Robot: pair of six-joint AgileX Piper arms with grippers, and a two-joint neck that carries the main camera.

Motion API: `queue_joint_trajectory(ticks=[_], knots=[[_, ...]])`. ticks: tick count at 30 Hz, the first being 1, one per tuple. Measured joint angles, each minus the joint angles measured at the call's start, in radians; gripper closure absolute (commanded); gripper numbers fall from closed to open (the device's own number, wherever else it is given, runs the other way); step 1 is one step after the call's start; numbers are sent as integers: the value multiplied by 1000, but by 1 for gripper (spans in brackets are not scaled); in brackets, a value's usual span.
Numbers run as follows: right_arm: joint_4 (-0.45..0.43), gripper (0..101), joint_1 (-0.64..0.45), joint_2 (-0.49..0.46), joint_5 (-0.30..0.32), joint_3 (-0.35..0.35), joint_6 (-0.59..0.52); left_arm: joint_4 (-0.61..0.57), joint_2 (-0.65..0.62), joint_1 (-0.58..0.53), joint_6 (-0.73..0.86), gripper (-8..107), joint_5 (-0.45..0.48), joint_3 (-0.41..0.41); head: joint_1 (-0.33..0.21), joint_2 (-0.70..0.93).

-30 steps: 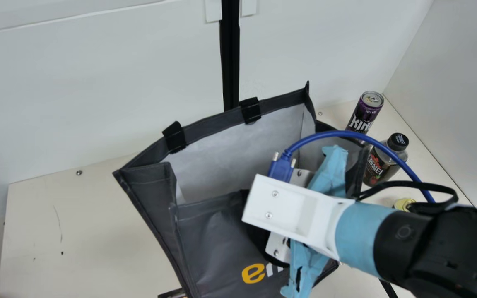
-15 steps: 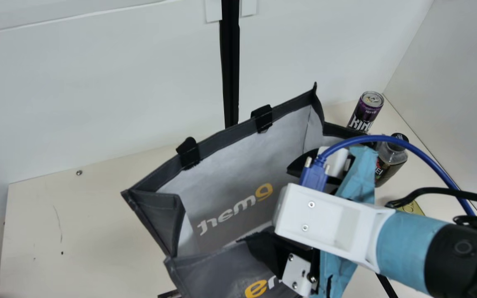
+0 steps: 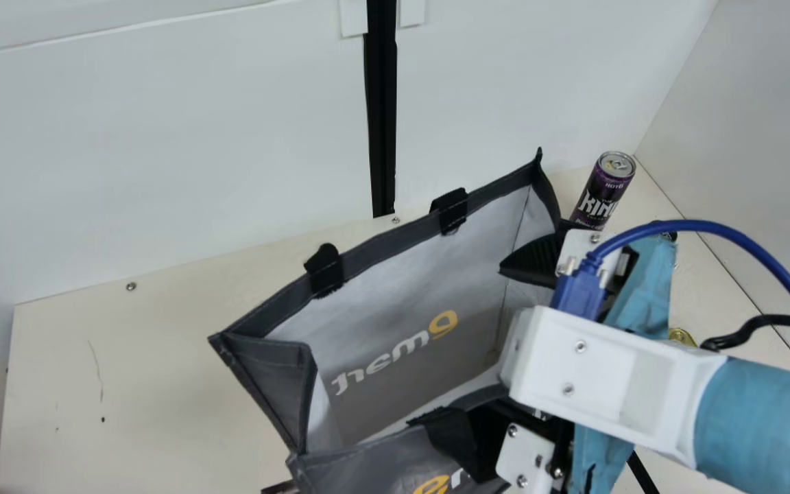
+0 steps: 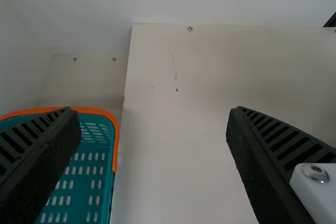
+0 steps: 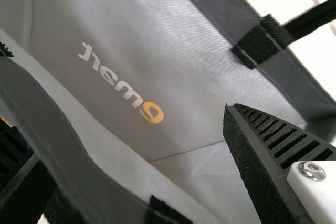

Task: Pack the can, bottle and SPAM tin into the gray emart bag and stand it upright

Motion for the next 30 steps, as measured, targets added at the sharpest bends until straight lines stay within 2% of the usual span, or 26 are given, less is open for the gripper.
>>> queue_joint_trajectory(ticks=[7, 22, 30], knots=[[41, 6, -23, -13, 0, -38, -17, 0, 0, 0, 0, 9, 0, 0, 0, 2], [81, 6, 4, -17, -2, -145, 57, 0, 0, 0, 0, 9, 0, 0, 0, 2], [101, 6, -27, -21, -1, -204, 67, 0, 0, 0, 0, 9, 0, 0, 0, 2]])
